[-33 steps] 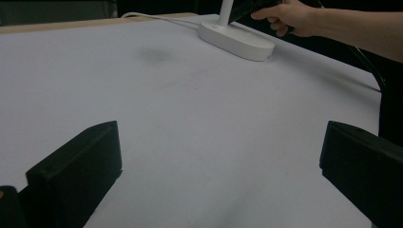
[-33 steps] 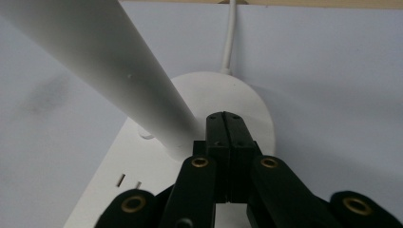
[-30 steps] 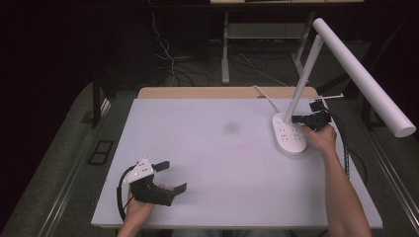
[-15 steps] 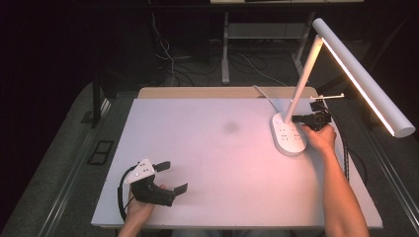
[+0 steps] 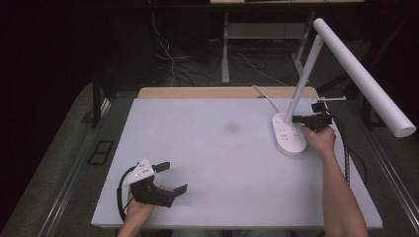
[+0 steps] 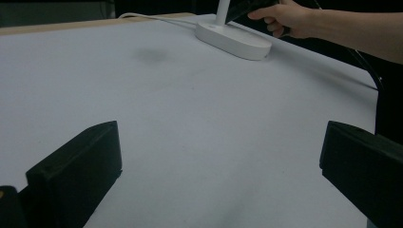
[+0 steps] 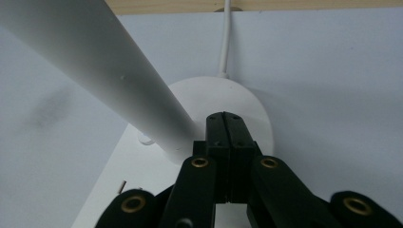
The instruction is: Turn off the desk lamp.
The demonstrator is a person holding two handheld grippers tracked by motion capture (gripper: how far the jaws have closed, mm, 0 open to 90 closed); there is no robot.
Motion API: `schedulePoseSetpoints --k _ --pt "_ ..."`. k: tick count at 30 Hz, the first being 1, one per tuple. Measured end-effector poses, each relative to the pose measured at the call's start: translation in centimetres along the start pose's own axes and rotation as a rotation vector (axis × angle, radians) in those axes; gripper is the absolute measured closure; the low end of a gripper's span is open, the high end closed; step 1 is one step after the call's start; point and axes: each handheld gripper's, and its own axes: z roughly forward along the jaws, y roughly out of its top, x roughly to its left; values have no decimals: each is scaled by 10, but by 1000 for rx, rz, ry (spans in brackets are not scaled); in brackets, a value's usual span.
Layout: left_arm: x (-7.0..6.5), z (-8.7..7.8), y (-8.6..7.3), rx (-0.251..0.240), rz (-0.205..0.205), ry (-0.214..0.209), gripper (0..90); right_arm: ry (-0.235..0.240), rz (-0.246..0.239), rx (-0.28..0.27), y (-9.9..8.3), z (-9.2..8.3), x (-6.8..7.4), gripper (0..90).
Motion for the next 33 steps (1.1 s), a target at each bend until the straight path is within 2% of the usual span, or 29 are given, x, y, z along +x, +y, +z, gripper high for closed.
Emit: schedulePoseSetpoints --k 8,18,24,25,33 --pt "-1 2 0 11 6 -7 0 -10 -18 4 1 -1 3 899" --pt "-1 1 0 4 6 -5 0 1 1 -2 1 -1 0 900" --pt "-2 1 0 14 12 -12 0 5 13 -23 -3 0 -1 900" --pt "-2 1 0 15 12 -12 0 19 20 -37 -5 0 -2 900" --pt "-1 1 0 16 12 -11 0 12 14 -36 -5 0 0 900"
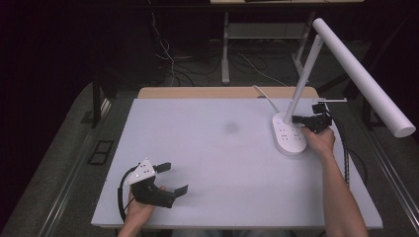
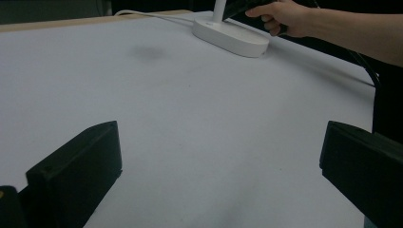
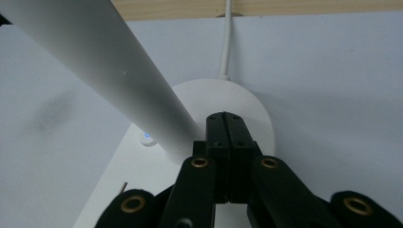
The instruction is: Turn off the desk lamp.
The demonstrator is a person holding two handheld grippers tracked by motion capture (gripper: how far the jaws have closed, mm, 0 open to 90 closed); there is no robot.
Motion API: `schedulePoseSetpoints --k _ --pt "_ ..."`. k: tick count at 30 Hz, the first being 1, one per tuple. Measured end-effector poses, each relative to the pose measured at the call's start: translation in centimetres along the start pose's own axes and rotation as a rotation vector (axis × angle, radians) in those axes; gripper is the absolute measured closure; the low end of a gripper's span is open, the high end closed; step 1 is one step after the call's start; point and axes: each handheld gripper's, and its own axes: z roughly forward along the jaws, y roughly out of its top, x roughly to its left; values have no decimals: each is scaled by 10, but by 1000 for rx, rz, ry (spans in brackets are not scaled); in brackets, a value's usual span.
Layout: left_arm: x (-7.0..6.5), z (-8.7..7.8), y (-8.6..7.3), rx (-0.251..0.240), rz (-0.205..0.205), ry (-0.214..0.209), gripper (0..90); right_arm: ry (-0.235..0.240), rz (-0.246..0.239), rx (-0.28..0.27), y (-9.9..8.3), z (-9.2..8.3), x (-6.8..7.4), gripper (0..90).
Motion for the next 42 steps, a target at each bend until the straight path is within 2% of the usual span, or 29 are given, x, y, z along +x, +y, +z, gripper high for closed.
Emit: schedulePoseSetpoints --k 2,8,10,13,14,21,24,30,31,38,42 --pt "0 1 0 -1 -3 0 0 7 16 -5 1 -1 -1 900" --pt "0 1 0 -1 -1 -1 0 -16 1 8 2 -2 0 900" --pt "0 0 0 -1 1 -1 0 -24 21 12 2 -4 0 900" --pt "0 0 0 -2 -1 -1 0 -28 20 6 2 -6 0 900" --pt "0 0 0 -3 -3 -1 0 -23 5 -13 3 -8 1 900" --pt "-1 0 1 -5 -2 -5 0 -27 -21 -20 5 -15 6 900" --pt "-2 -1 1 -10 -3 -6 0 -30 -5 -6 5 -21 9 900" --pt "-2 -1 1 -11 0 -9 0 -37 -14 -14 4 -30 14 900" --pt "-3 -1 1 -12 0 -9 0 -37 -30 -20 2 -33 15 900" --pt "-3 -1 1 -16 -1 -10 0 -32 -20 -26 -4 -47 24 899" --pt "-4 -1 1 -21 -4 -13 0 -32 -30 -28 -7 -56 33 899"
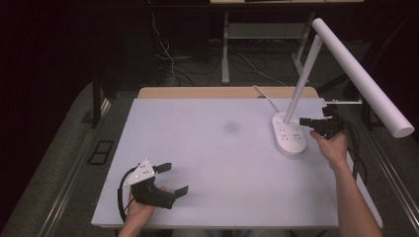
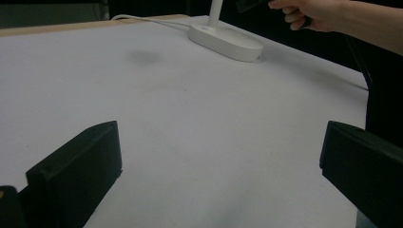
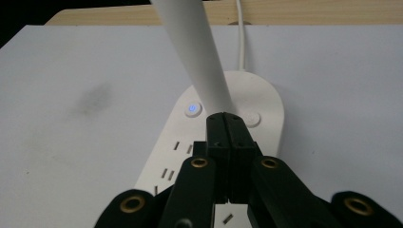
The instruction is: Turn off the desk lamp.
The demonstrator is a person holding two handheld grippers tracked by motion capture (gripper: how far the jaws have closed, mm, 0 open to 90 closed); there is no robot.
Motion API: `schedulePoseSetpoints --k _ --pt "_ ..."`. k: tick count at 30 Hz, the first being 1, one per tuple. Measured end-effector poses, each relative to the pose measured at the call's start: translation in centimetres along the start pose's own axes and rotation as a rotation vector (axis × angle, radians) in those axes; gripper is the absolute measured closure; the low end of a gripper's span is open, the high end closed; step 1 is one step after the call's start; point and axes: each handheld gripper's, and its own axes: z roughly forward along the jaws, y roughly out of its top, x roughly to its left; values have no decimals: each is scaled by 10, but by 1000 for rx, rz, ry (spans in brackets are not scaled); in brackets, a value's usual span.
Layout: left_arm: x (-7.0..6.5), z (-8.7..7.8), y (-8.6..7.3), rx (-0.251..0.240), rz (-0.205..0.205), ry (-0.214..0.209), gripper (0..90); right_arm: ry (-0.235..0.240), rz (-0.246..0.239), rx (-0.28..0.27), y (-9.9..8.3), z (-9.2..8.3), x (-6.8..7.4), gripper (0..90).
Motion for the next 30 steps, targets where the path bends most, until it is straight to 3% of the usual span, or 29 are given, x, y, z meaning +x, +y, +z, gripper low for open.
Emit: schedulePoseSetpoints --k 9,19,24,25,28,29,30 --pt "-2 0 0 0 4 -7 0 27 -17 -24 -14 -18 17 850" --pt "-1 -2 0 -7 0 -1 0 58 -8 -56 -30 -45 35 670" --pt "-1 -1 0 -4 0 1 0 118 -18 -74 -41 -55 45 478" --pt "-1 -1 0 -1 3 0 0 118 -18 -74 -41 -55 45 478" --pt "-1 0 0 0 4 -2 0 130 -19 -82 -46 -60 53 342" --pt "-1 0 0 1 5 -2 0 135 -36 -71 -50 -61 59 234" --pt "-1 0 0 2 3 -1 0 137 -49 -61 -52 -62 62 190"
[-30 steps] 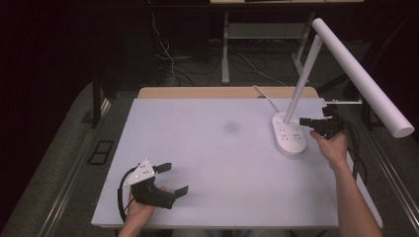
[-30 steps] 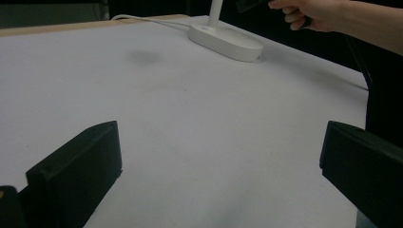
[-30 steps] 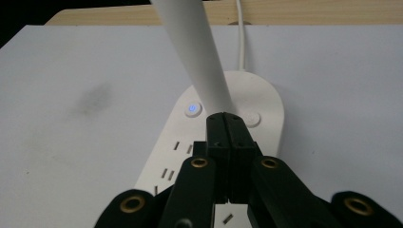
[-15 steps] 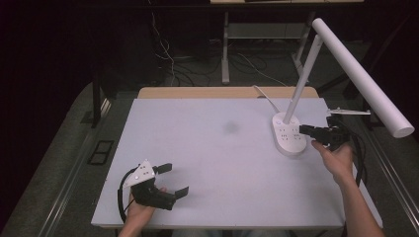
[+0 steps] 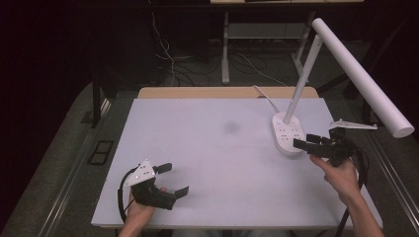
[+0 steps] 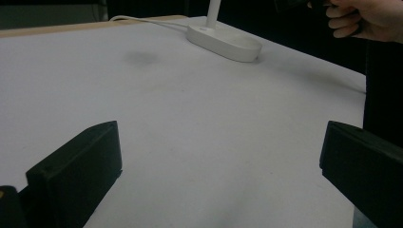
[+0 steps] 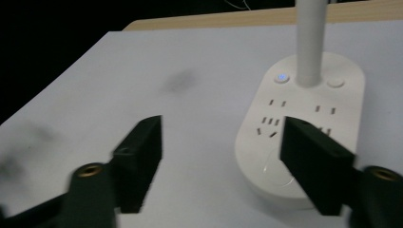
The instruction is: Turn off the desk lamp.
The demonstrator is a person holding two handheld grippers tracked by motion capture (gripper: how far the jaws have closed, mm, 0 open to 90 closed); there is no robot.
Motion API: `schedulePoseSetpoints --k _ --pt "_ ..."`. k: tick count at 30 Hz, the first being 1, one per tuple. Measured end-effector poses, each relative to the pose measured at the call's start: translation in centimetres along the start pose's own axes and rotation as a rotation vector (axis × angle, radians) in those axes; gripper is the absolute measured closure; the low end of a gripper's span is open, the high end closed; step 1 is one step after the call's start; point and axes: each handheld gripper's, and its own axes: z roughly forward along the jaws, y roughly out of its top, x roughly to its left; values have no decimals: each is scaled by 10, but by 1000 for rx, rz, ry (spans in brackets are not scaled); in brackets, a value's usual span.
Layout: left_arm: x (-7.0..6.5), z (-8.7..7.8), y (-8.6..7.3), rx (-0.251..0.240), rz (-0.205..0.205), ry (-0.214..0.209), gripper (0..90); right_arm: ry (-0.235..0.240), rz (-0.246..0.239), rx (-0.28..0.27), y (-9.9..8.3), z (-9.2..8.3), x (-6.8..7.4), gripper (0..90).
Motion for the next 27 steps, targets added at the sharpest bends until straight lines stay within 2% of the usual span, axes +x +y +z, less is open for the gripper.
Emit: schedulePoseSetpoints --k 1,3,5,6,7,14,18,27 --pt "0 0 0 2 0 2 0 0 0 0 0 0 0 190" --pt "0 0 0 2 -1 2 0 -13 -35 31 -4 0 6 114" --pt "0 0 0 1 0 1 0 -8 -52 38 -9 -1 13 94" --pt "0 0 0 1 -1 1 0 -2 -59 40 -12 -1 17 32" --pt "0 0 0 0 -1 1 0 7 -63 48 -15 -1 20 5" --pt "0 0 0 -1 1 2 0 53 -100 37 -38 -1 40 6" --pt "0 0 0 2 0 1 0 75 -116 54 -49 1 50 6" --pt "0 -1 0 5 3 0 0 101 -135 56 -68 -2 58 7"
